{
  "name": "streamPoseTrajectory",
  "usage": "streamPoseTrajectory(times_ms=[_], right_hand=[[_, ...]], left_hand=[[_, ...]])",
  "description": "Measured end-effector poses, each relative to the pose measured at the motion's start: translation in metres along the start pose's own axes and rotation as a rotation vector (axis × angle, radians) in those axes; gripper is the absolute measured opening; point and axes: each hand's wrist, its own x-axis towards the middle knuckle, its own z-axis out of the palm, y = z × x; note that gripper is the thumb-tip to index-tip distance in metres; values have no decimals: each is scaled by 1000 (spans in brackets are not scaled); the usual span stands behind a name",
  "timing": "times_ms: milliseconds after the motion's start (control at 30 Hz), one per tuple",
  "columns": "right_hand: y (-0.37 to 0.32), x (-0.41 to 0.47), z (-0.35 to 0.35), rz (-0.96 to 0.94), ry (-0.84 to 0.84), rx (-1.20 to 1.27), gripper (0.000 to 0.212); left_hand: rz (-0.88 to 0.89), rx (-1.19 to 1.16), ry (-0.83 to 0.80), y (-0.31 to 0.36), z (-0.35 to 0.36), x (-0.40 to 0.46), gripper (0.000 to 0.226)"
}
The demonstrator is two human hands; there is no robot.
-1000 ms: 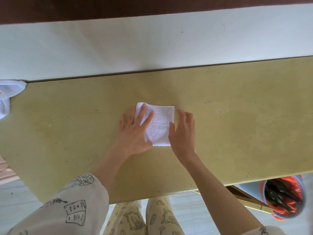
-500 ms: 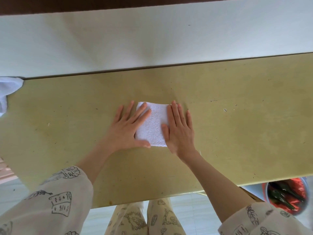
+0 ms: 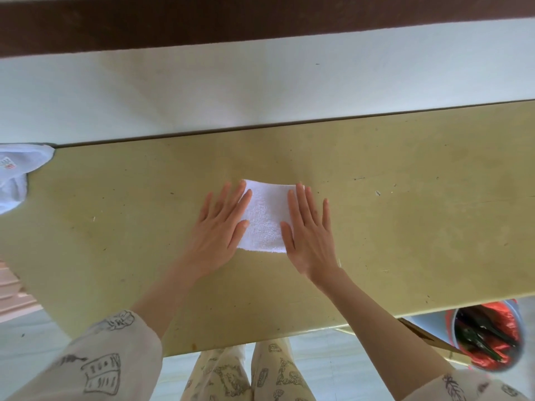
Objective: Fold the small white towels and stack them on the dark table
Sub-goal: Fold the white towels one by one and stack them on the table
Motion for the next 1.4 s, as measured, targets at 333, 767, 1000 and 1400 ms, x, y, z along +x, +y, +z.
streamPoseTrajectory(times_ms=[333,767,1000,1400], right_hand=[[3,-5,23,48,-71,-91,60],[-24,6,-25,751,11,710,19],[-40,19,-24,876,-189,494,40],[-55,2,-26,740,-336,603,24]], left_hand=[[-89,212,-51,-4,37,2,65],[-209,16,-43,18,32,-31,60],[-259,74,-82,27,31,-48,56],[-315,-72,-115,30,30,-88,75]])
